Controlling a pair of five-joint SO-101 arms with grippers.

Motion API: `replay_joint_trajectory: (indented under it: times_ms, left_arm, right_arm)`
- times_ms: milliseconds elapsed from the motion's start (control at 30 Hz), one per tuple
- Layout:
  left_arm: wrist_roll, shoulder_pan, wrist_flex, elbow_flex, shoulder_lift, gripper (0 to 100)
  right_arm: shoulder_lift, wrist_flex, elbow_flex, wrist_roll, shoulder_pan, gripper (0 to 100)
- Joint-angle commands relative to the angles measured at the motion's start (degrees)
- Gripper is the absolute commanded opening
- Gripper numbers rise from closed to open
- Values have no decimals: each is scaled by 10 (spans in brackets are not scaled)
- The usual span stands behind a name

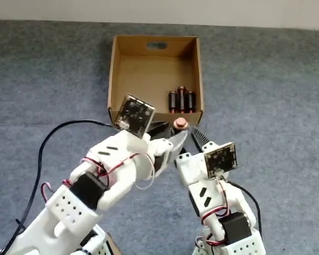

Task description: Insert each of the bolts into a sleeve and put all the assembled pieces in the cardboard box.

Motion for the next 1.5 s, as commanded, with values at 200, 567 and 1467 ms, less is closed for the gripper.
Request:
replay_joint_trajectory:
  times_ms: [200, 567, 1467]
  left_arm:
    - [-4, -32, 121, -5, -209, 318]
    - [-4, -340, 201, 163, -463, 47]
    - [-4, -504, 142, 436, -441, 10]
  right_arm:
    - [-6, -12, -9, -4, -2, 5]
    - [-6, 10, -12, -4, -2, 5]
    - [444, 187, -589, -4, -3, 9]
